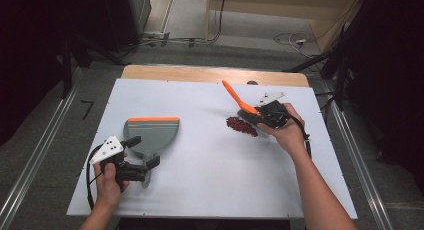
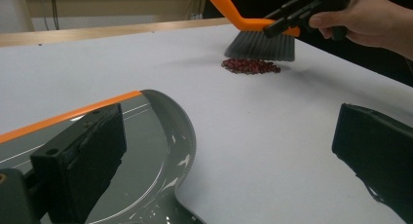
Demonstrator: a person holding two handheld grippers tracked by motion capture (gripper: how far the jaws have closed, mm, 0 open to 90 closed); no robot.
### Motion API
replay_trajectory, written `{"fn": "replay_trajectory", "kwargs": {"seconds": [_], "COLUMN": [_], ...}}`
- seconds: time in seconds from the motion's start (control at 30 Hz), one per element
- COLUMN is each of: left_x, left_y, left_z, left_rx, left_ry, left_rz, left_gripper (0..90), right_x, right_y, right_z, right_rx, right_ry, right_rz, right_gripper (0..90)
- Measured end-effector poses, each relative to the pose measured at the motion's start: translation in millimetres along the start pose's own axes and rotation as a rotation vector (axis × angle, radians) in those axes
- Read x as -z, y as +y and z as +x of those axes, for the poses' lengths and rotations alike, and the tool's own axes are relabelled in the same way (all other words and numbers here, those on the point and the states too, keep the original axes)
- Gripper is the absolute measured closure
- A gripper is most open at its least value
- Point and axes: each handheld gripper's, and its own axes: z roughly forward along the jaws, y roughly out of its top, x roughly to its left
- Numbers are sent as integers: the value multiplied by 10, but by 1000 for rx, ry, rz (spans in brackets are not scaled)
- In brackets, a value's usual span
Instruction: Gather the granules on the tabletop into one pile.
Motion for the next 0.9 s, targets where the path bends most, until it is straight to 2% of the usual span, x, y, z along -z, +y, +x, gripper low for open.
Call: {"fn": "replay_trajectory", "kwargs": {"seconds": [0.03,0.13,0.33,0.5,0.63,0.8,0.9], "left_x": [3,4,-1,2,-2,4,5], "left_y": [0,4,15,21,26,26,27], "left_z": [5,2,-26,-38,-45,-46,-59], "left_rx": [1,1,-4,-7,-10,-5,-8], "left_ry": [0,0,0,0,1,-1,-3], "left_rz": [-1,-2,-4,-4,-4,-12,-11], "left_gripper": [0,0,0,0,0,0,0], "right_x": [30,152,408,592,736,874,931], "right_y": [-11,-49,-180,-374,-569,-764,-874], "right_z": [5,-4,44,140,215,273,283], "right_rx": [5,-42,-164,-255,-346,-421,-448], "right_ry": [1,9,1,2,22,40,47], "right_rz": [-8,-53,-145,-172,-219,-241,-247], "right_gripper": [686,685,685,686,686,686,686]}}
